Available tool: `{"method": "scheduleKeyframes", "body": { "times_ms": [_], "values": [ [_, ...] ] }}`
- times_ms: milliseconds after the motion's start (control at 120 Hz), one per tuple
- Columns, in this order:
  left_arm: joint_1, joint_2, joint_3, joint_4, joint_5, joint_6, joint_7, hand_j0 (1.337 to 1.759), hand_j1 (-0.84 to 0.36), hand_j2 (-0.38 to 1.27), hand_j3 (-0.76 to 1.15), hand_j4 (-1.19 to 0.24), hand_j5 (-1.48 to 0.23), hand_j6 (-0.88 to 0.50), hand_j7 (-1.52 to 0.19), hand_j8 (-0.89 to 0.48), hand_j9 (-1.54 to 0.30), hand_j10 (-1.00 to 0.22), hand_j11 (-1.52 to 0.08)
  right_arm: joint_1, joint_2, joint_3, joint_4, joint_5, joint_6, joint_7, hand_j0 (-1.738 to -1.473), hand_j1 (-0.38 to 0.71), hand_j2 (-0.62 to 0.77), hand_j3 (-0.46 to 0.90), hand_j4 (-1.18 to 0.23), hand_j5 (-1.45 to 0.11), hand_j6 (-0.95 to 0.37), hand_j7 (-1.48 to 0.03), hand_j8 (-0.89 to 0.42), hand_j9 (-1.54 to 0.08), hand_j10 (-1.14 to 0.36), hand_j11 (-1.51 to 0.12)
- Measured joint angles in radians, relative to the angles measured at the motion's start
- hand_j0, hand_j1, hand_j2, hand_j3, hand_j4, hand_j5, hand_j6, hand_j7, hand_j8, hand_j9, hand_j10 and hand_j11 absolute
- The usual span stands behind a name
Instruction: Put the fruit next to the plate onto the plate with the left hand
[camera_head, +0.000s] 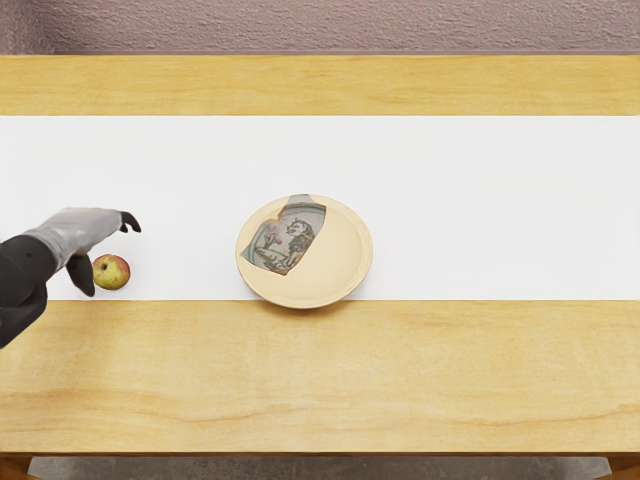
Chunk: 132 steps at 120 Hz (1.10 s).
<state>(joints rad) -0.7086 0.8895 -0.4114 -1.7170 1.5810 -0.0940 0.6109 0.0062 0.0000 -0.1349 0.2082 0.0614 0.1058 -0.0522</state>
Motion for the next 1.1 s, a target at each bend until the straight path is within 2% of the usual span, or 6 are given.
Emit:
{"method": "scheduleKeyframes", "body": {
  "times_ms": [433, 883, 1050, 1075, 1100],
  "values": [
    [0.035, -0.014, 0.016, 0.008, 0.005, 0.026, 0.000, 1.658, -0.02, 0.07, 0.00, -0.32, -0.41, -0.32, -0.41, -0.32, -0.41, -0.32, -0.41, 0.000, 0.000, 0.000, -0.001, 0.000, 0.000, 0.000, -1.658, -0.33, 0.00, 0.00, -0.01, -0.02, -0.01, -0.02, -0.01, -0.02, -0.01, -0.02],
    [0.035, -0.035, 0.025, 0.025, 0.005, 0.032, 0.000, 1.658, -0.11, 0.08, 0.00, -0.40, -0.51, -0.40, -0.51, -0.40, -0.51, -0.40, -0.51, 0.000, 0.000, 0.000, -0.001, 0.000, 0.000, 0.000, -1.658, -0.33, 0.00, 0.00, -0.01, -0.02, -0.01, -0.02, -0.01, -0.02, -0.01, -0.02],
    [0.045, -0.034, 0.028, 0.027, 0.005, 0.033, 0.000, 1.657, -0.18, 0.09, -0.01, -0.46, -0.58, -0.46, -0.58, -0.43, -0.58, -0.45, -0.58, 0.000, 0.000, 0.000, -0.001, 0.000, 0.000, 0.000, -1.658, -0.33, 0.00, 0.00, -0.01, -0.02, -0.01, -0.02, -0.01, -0.02, -0.01, -0.02],
    [0.050, -0.034, 0.029, 0.027, 0.006, 0.034, 0.000, 1.659, -0.21, 0.02, 0.14, -0.48, -0.59, -0.46, -0.58, -0.42, -0.60, -0.47, -0.60, 0.001, 0.000, 0.000, -0.001, 0.000, 0.000, 0.000, -1.658, -0.33, 0.00, 0.00, -0.01, -0.02, -0.01, -0.02, -0.01, -0.02, -0.01, -0.02],
    [0.050, -0.034, 0.029, 0.027, 0.006, 0.034, -0.001, 1.661, -0.22, 0.02, 0.21, -0.49, -0.61, -0.45, -0.58, -0.43, -0.61, -0.48, -0.61, 0.000, 0.000, 0.000, -0.001, 0.000, 0.000, 0.000, -1.658, -0.33, 0.00, 0.00, -0.01, -0.02, -0.01, -0.02, -0.01, -0.02, -0.01, -0.02]
  ]
}}
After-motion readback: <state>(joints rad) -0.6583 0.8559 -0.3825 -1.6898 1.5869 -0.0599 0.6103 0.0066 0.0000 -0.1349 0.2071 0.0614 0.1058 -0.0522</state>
